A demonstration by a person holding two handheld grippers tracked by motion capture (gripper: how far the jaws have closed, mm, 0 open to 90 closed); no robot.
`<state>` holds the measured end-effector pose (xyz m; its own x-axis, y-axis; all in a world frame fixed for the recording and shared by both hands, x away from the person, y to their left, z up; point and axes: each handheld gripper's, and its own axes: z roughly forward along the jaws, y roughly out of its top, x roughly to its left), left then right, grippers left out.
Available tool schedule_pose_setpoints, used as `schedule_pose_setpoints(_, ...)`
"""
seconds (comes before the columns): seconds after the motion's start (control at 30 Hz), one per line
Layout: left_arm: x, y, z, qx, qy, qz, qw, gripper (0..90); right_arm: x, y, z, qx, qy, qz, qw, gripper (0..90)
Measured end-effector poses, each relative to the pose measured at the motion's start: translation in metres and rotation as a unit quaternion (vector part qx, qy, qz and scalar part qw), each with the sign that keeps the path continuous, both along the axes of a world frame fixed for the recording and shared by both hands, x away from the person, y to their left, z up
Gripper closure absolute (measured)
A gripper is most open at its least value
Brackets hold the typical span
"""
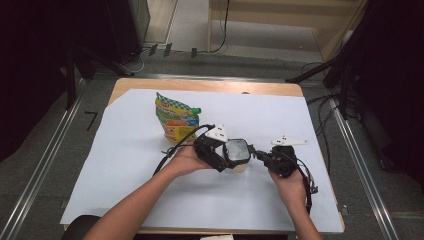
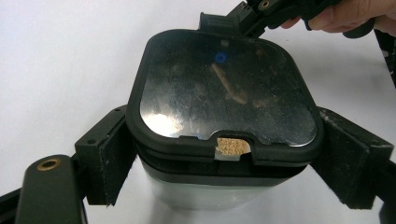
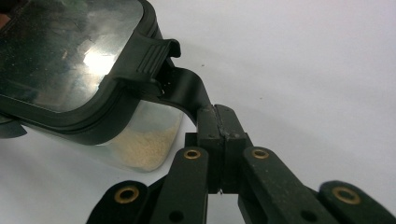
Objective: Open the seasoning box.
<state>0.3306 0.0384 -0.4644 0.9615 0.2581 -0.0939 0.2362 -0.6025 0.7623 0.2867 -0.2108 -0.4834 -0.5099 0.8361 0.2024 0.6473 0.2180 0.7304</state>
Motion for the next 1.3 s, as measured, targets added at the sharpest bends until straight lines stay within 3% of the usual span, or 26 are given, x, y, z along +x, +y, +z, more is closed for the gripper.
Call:
schedule_pose_setpoints(0.53, 0.001, -0.009, 0.019, 0.002, -0.016, -0.008, 0.9998, 16.9, -0.001, -0.001, 0.000, 0.001, -0.001, 0.000, 1.0000, 90.0)
schedule_pose_setpoints(0.57, 0.001, -0.009, 0.023, -0.018, -0.003, -0.016, 0.9997, 19.8, -0.001, -0.001, 0.001, 0.002, -0.002, 0.000, 1.0000, 90.0)
schedule_pose_setpoints(0.6, 0.001, -0.009, 0.023, -0.018, -0.003, -0.016, 0.9997, 29.3, -0.001, -0.001, 0.001, 0.002, -0.002, 0.000, 1.0000, 90.0)
schedule_pose_setpoints(0.63, 0.001, -0.009, 0.026, -0.032, 0.001, -0.021, 0.9993, 29.3, -0.001, 0.000, 0.001, 0.002, -0.002, 0.000, 1.0000, 90.0)
schedule_pose_setpoints(0.8, -0.004, -0.018, 0.033, -0.015, -0.004, -0.024, 0.9996, 38.6, -0.002, 0.000, 0.002, 0.004, -0.005, 0.002, 1.0000, 90.0)
schedule_pose_setpoints(0.83, -0.006, -0.019, 0.036, -0.015, 0.001, -0.031, 0.9994, 47.7, -0.003, 0.000, 0.002, 0.004, -0.006, 0.002, 1.0000, 90.0)
schedule_pose_setpoints(0.9, -0.007, -0.020, 0.037, -0.016, 0.000, -0.033, 0.9993, 50.8, -0.003, 0.000, 0.002, 0.003, -0.006, 0.002, 1.0000, 90.0)
schedule_pose_setpoints(1.07, -0.006, -0.022, 0.046, -0.038, 0.016, -0.050, 0.9979, 68.2, -0.003, 0.000, 0.002, 0.003, -0.008, 0.003, 1.0000, 90.0)
schedule_pose_setpoints(1.3, 0.002, -0.034, 0.053, -0.032, 0.045, -0.072, 0.9958, 78.5, -0.003, 0.000, 0.002, 0.007, -0.007, 0.003, 1.0000, 90.0)
